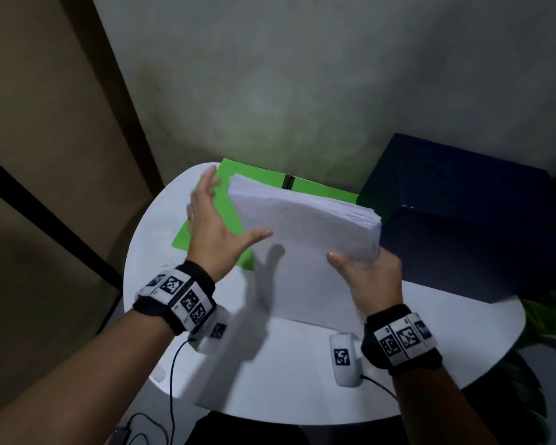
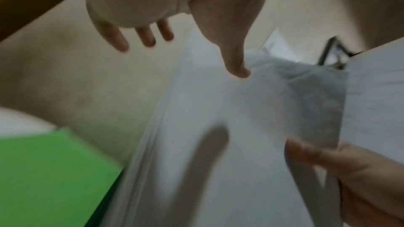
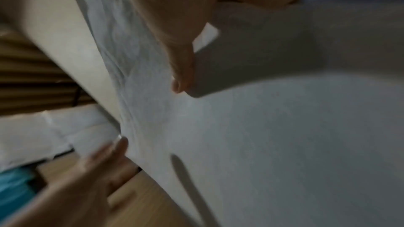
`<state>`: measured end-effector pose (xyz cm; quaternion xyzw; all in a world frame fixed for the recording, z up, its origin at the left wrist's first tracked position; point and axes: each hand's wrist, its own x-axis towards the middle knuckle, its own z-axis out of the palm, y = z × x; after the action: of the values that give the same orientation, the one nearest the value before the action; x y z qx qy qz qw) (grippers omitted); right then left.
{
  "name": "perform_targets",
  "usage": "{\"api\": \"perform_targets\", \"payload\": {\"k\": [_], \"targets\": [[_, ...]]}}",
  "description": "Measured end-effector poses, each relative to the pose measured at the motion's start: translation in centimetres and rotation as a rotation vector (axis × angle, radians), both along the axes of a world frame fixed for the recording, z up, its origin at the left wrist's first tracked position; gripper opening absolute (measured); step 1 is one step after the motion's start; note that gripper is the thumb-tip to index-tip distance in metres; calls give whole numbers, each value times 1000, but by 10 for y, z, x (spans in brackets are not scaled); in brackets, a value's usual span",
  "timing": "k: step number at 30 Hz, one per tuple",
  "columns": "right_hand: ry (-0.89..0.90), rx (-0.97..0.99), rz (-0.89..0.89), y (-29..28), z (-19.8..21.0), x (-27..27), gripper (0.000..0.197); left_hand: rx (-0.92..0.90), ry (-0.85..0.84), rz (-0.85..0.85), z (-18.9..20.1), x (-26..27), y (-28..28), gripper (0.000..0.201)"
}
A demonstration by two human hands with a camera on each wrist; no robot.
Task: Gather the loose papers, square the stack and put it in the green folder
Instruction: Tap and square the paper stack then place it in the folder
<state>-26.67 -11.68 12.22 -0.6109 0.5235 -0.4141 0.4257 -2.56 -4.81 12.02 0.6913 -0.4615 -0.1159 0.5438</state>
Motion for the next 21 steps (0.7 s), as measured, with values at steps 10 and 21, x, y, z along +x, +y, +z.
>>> {"api": "perform_targets", "payload": {"k": [10,21], "targets": [[575,-558,-263,-21,17,19,61,60,-390,-233,64,8,-3,8],[-994,598,-37,-27,-14,31,93,-182,909,-195,12,46,6,44]]}}
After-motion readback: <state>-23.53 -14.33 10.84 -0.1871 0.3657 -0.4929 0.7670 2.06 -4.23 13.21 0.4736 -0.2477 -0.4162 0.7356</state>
